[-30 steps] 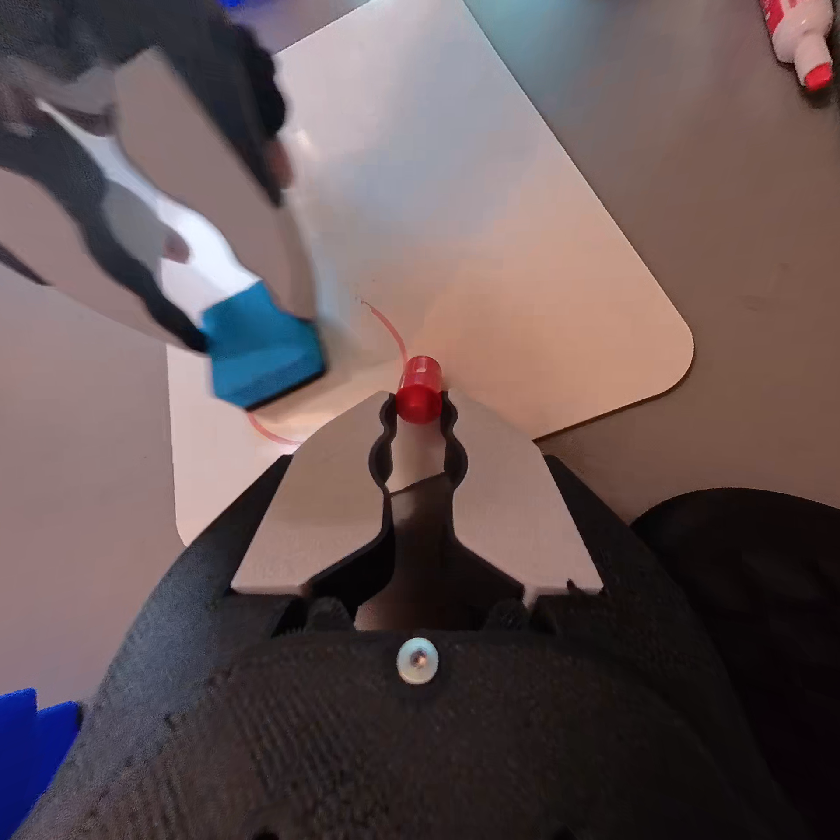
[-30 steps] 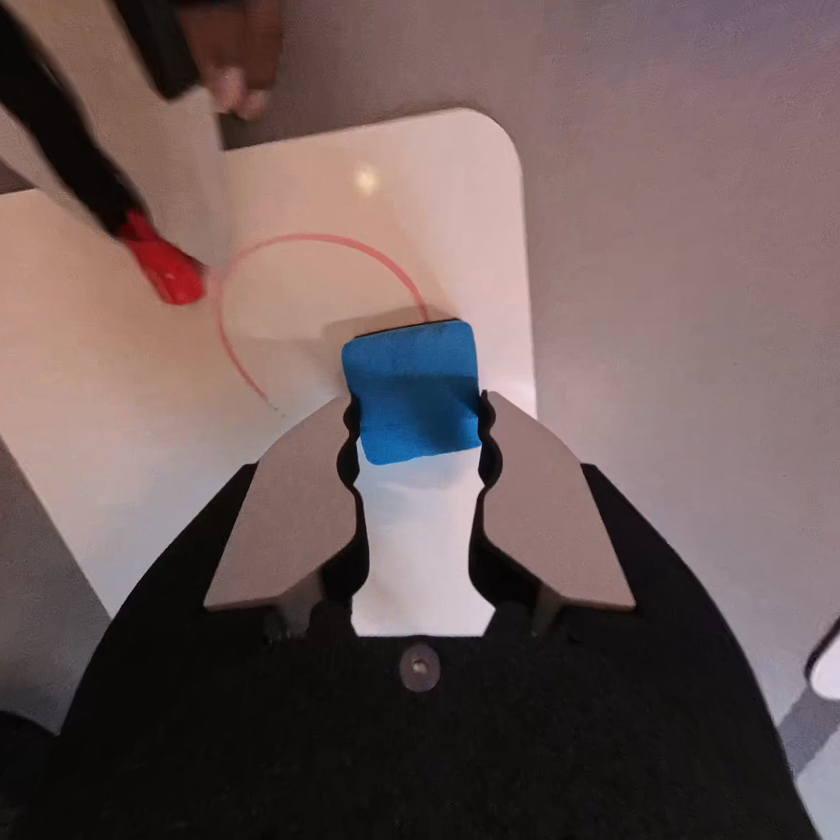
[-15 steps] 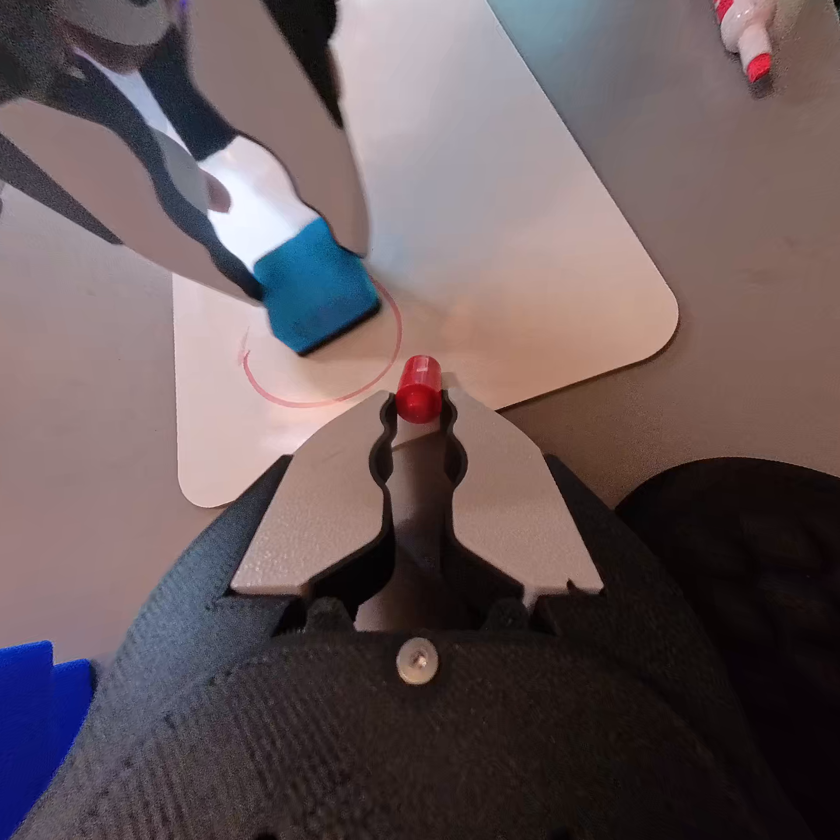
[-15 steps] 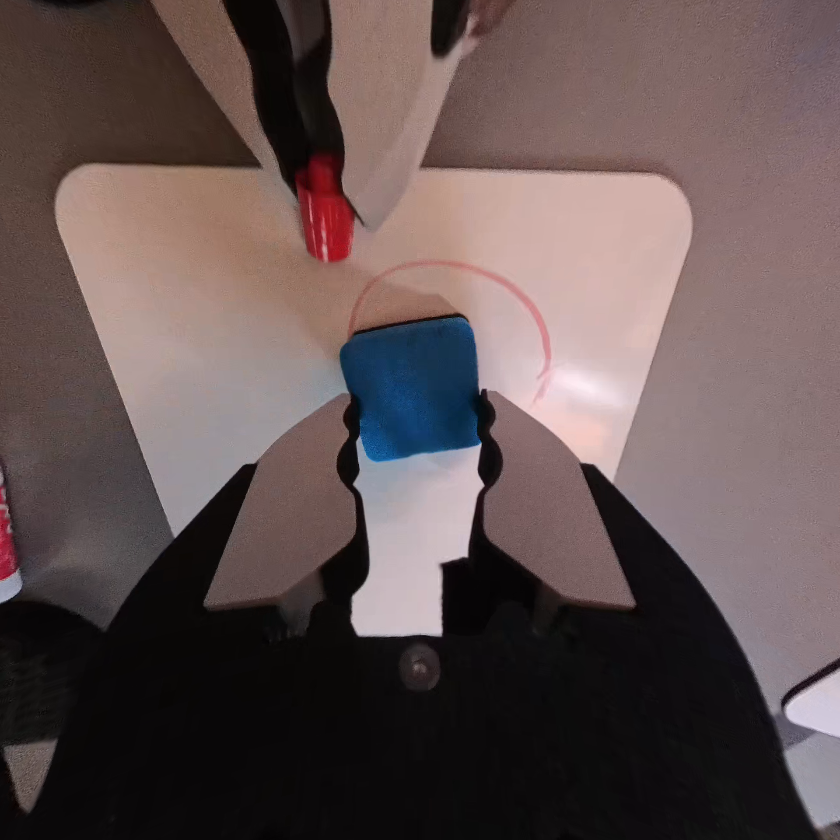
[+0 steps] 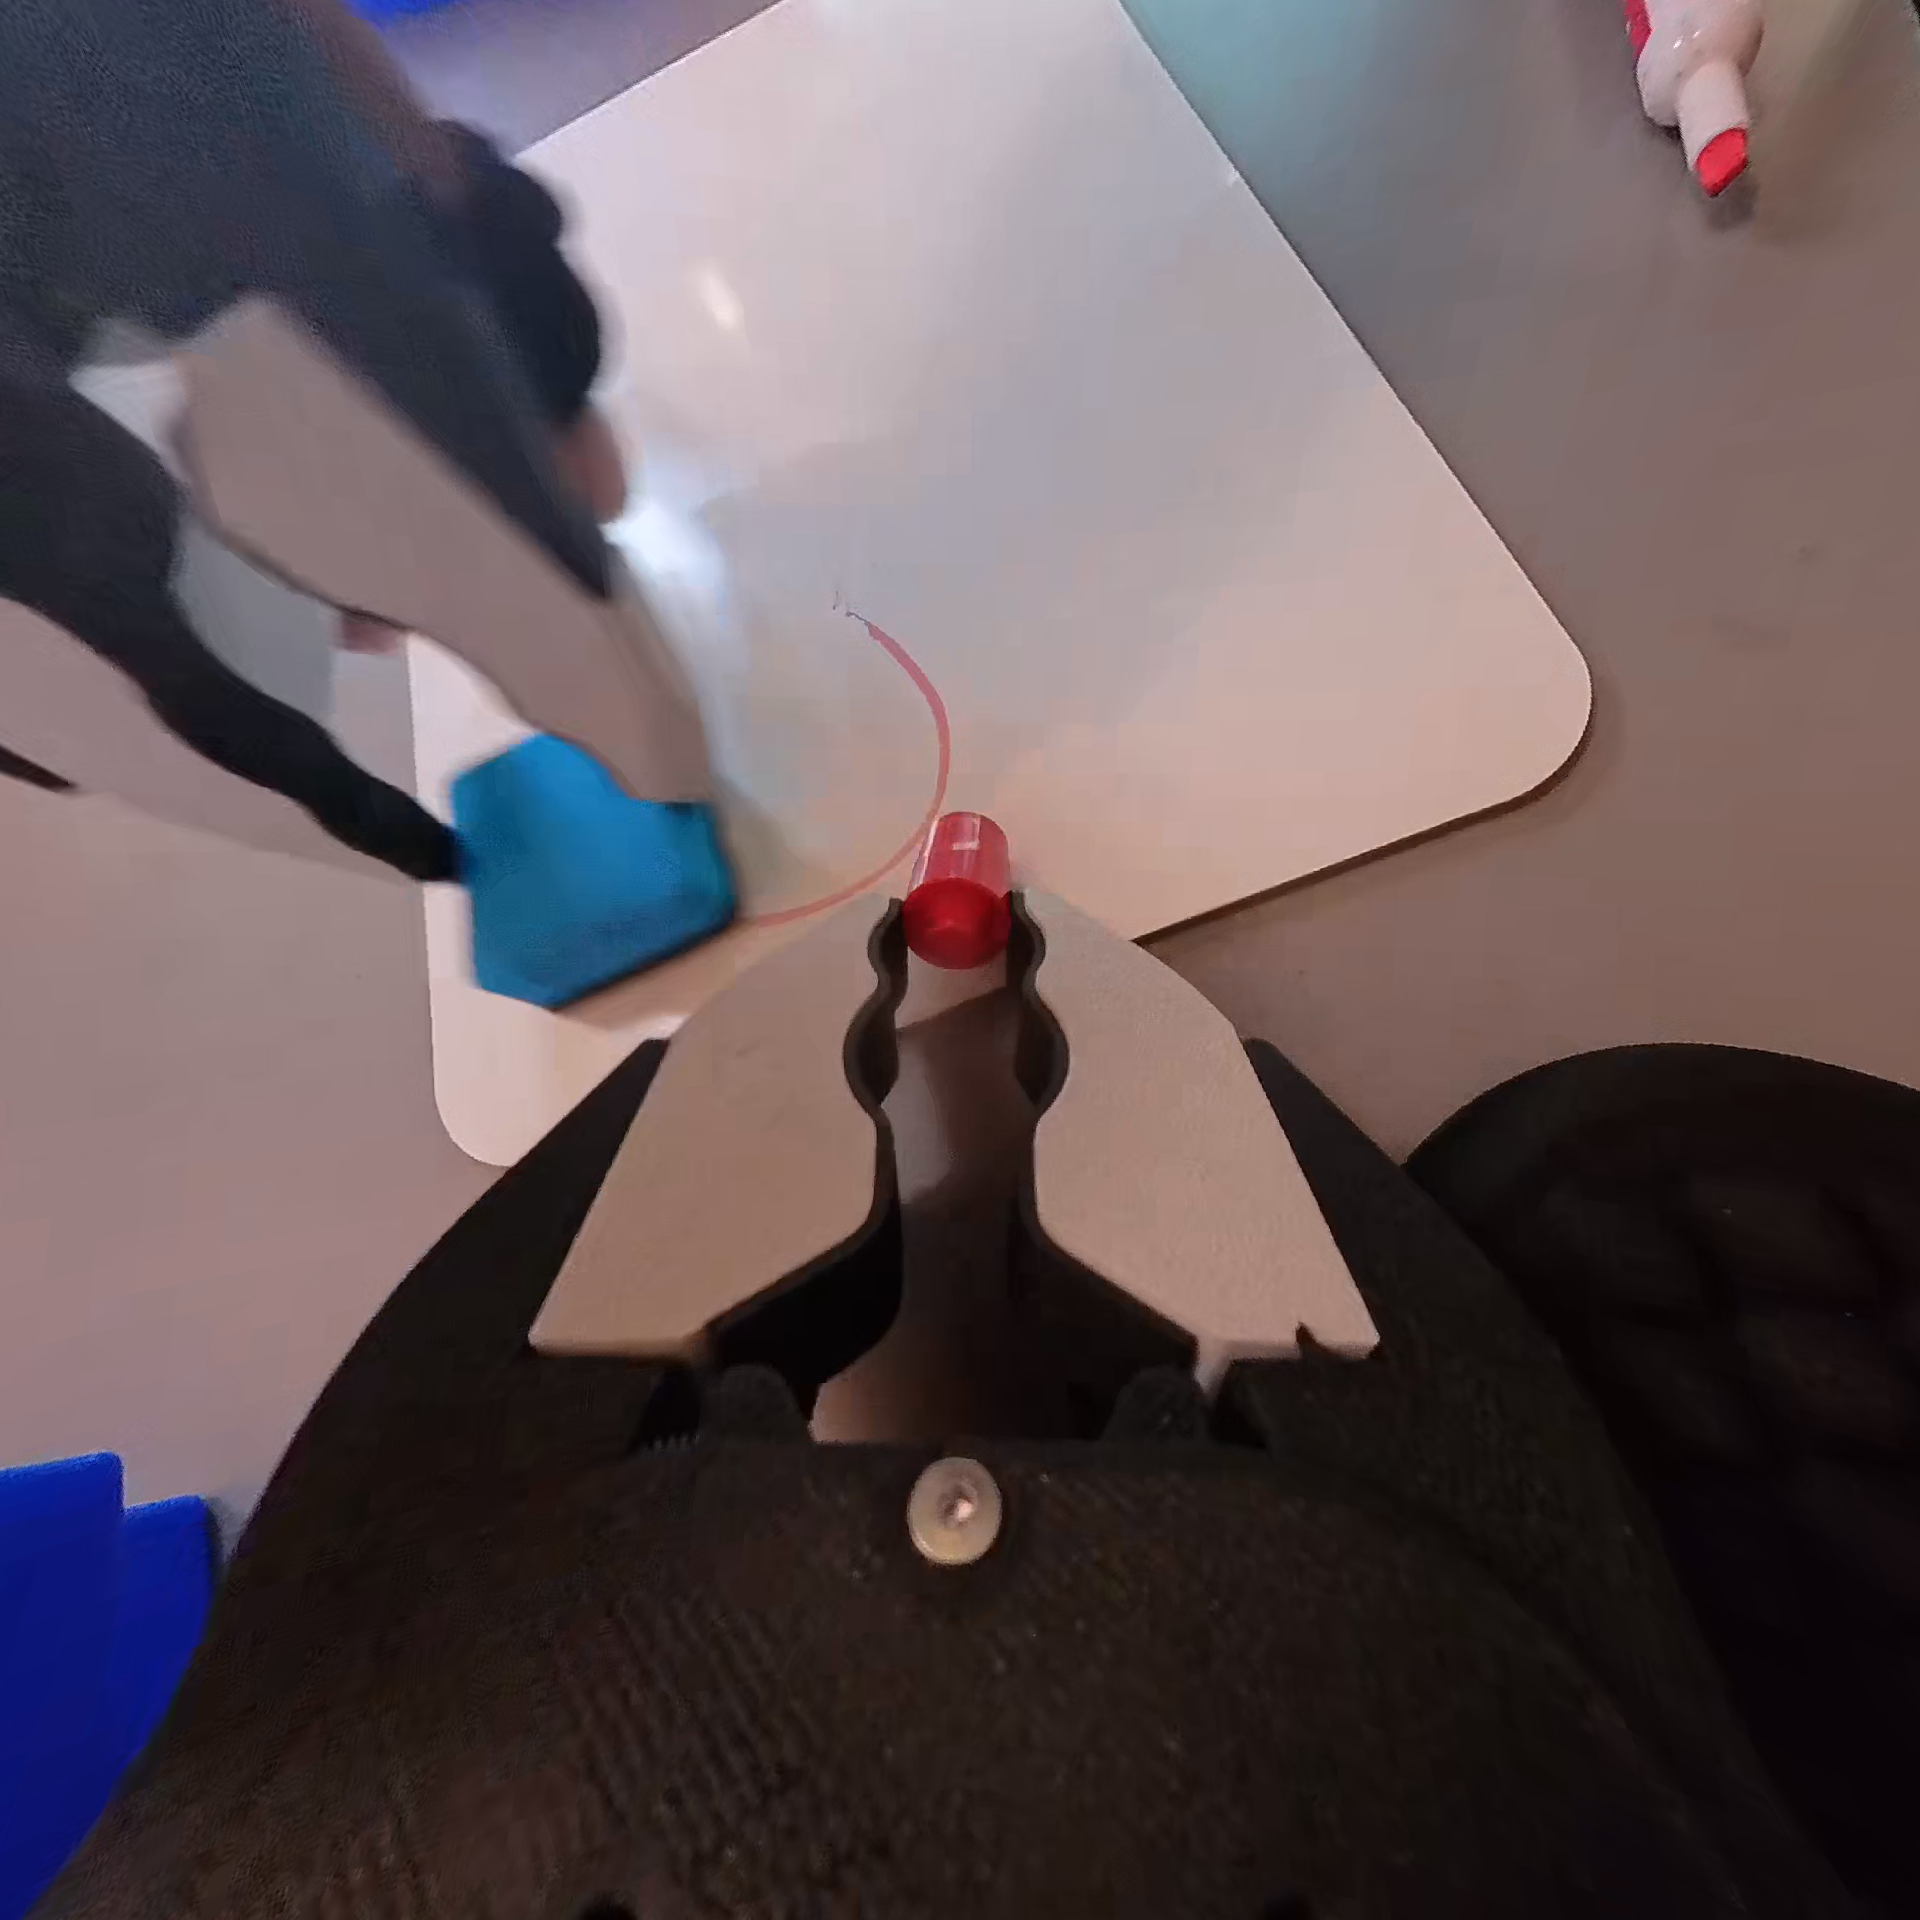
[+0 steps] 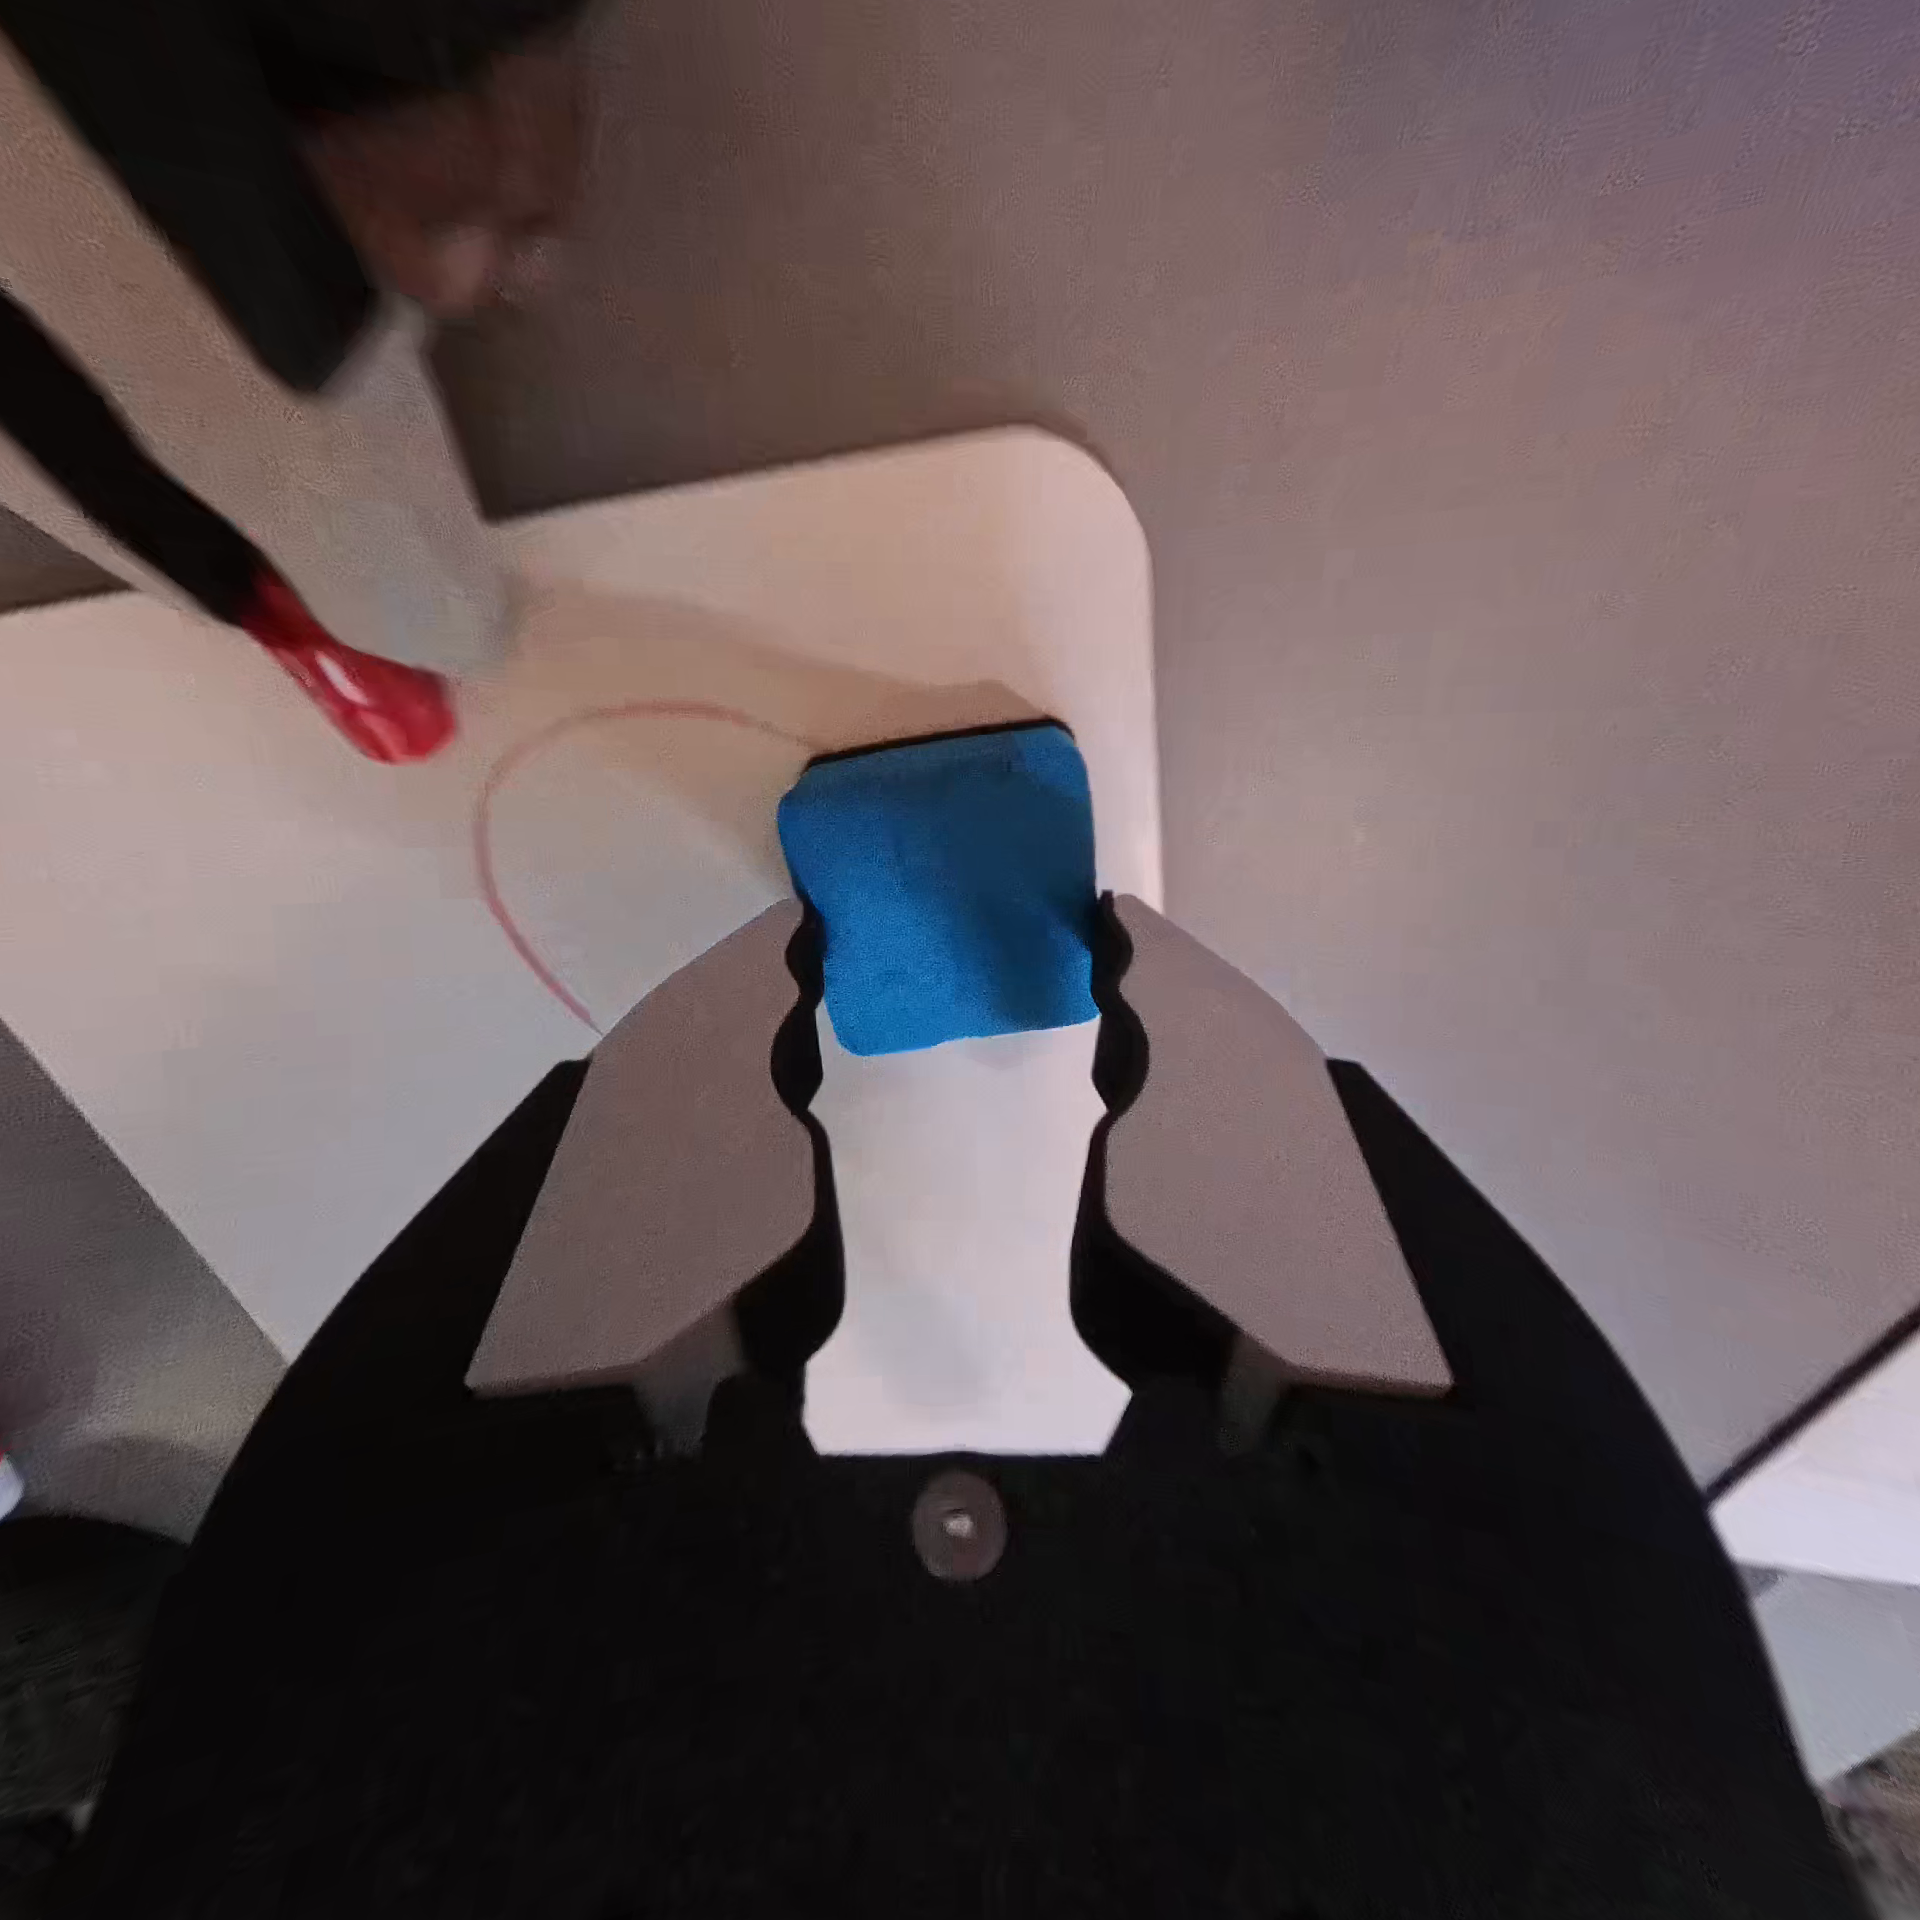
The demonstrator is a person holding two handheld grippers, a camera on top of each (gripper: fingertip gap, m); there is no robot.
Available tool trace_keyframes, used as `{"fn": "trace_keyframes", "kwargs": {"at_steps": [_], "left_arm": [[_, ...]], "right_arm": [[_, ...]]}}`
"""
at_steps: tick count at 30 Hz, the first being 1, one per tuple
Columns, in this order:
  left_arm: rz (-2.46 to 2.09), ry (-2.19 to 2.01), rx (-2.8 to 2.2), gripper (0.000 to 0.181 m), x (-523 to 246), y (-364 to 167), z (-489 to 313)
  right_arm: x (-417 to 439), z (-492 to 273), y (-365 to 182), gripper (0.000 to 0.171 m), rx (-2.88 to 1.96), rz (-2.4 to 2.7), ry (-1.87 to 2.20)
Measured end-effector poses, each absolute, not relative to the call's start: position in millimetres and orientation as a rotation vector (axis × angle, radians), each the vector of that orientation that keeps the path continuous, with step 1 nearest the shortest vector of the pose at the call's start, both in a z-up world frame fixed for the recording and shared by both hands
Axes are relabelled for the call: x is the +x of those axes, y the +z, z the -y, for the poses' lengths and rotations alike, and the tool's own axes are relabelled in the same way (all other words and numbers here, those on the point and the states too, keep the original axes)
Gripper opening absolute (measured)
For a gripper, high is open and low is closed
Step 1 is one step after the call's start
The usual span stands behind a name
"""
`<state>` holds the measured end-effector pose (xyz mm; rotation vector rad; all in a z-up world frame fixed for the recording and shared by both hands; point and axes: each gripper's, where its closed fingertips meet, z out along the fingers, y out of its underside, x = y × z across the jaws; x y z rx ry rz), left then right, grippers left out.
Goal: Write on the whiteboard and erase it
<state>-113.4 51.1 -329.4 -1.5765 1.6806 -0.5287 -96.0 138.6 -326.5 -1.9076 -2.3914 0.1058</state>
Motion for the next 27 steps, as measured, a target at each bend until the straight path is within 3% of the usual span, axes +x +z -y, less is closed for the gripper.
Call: {"fn": "trace_keyframes", "kwargs": {"at_steps": [3, 6, 9, 14, 18, 22, 27], "left_arm": [[-1.684, -0.531, -1.576, 0.019, -115, -329, -51], [-1.686, -0.533, -1.578, 0.019, -116, -329, -51], [-1.689, -0.527, -1.573, 0.019, -117, -329, -51], [-1.700, -0.502, -1.541, 0.020, -121, -328, -48], [-1.704, -0.522, -1.546, 0.020, -121, -329, -47], [-1.700, -0.503, -1.556, 0.020, -125, -329, -48], [-1.717, -0.479, -1.565, 0.020, -125, -330, -49]], "right_arm": [[-88, -90, -326, 0.051, -1.722, 2.587, 0.089], [-58, -107, -326, 0.050, -1.861, 2.578, 0.002], [-83, -131, -327, 0.051, -1.897, 2.459, -0.002], [-72, -75, -327, 0.051, -1.779, 2.603, 0.054], [-63, -113, -327, 0.051, -1.966, 2.450, -0.034], [-63, -73, -327, 0.051, -1.800, 2.546, 0.059], [-57, -112, -327, 0.051, -1.956, 2.406, -0.031]]}}
